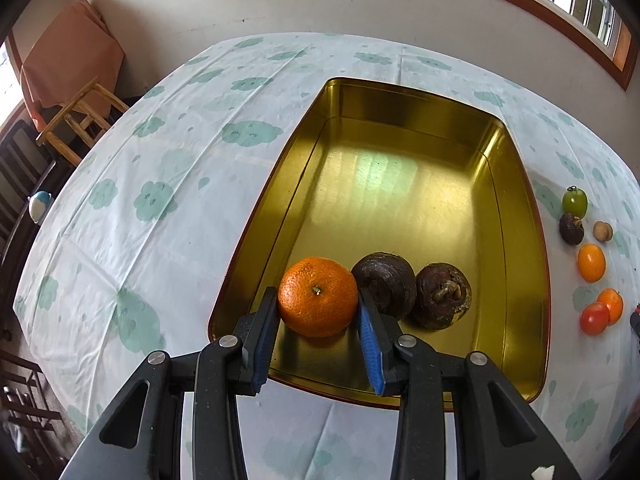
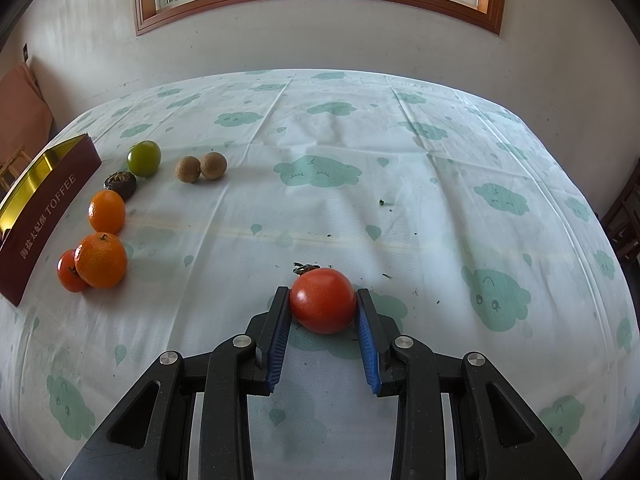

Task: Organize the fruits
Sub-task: 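Lower the mandarin beside the roots in the tin and open the left tool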

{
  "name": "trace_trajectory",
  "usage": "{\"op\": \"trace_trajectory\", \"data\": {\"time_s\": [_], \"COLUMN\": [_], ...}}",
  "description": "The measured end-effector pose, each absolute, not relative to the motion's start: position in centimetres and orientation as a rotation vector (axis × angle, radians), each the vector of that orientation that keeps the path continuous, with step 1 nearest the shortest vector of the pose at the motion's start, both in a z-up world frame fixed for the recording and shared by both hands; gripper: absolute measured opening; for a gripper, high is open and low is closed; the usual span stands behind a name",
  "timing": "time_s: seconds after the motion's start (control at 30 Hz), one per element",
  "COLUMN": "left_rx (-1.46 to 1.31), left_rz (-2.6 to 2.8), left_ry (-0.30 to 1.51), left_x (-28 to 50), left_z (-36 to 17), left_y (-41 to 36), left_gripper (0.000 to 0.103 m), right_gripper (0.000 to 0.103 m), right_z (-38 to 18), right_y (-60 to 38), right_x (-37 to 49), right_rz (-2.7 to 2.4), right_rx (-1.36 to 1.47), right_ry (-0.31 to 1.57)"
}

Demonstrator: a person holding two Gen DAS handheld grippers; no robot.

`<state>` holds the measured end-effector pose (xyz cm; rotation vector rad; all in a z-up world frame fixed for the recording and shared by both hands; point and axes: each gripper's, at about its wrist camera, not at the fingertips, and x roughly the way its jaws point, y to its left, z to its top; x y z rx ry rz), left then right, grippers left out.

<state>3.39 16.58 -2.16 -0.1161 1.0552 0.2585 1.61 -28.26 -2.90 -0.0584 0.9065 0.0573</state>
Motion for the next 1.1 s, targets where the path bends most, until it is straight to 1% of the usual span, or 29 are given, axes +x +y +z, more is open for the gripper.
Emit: {"op": "trace_trajectory", "data": {"time_s": [0.4, 0.57, 0.63, 0.8, 0.9, 1.03, 1.1], "left_rx": [-0.106, -0.098, -0.101, -0.097, -0.098, -0.109, -0.104], "left_rz": [0.252, 0.251, 0.247, 0.240, 0.233, 0.226, 0.220], "left_ry": [1.061, 1.062, 1.061, 1.062, 1.062, 1.053, 1.046], "left_x": [2.81, 2.87, 2.95, 3.06, 3.24, 2.99, 2.83], "left_z": [-2.23, -2.31, -2.29, -2.12, -1.98, -1.77, -1.52], "left_y": [16.09, 16.08, 16.13, 16.01, 16.02, 16.10, 16.02], "left_gripper": [0.034, 0.037, 0.036, 0.036, 0.037, 0.047, 0.049], "right_gripper": [0.033, 0.033, 0.033, 0.033, 0.033, 0.033, 0.033], "right_z": [-2.88, -2.87, -2.87, -2.86, -2.86, -2.86, -2.85], "right_y": [-28.25, -28.26, -28.25, -28.25, -28.35, -28.32, -28.34], "right_x": [1.60, 1.61, 1.60, 1.60, 1.59, 1.60, 1.59], "right_rz": [0.057, 0.057, 0.057, 0.057, 0.056, 0.057, 0.057], "right_rx": [-0.059, -0.059, -0.059, -0.060, -0.060, -0.059, -0.059], "right_ry": [0.907, 0.908, 0.908, 0.908, 0.908, 0.909, 0.909]}}
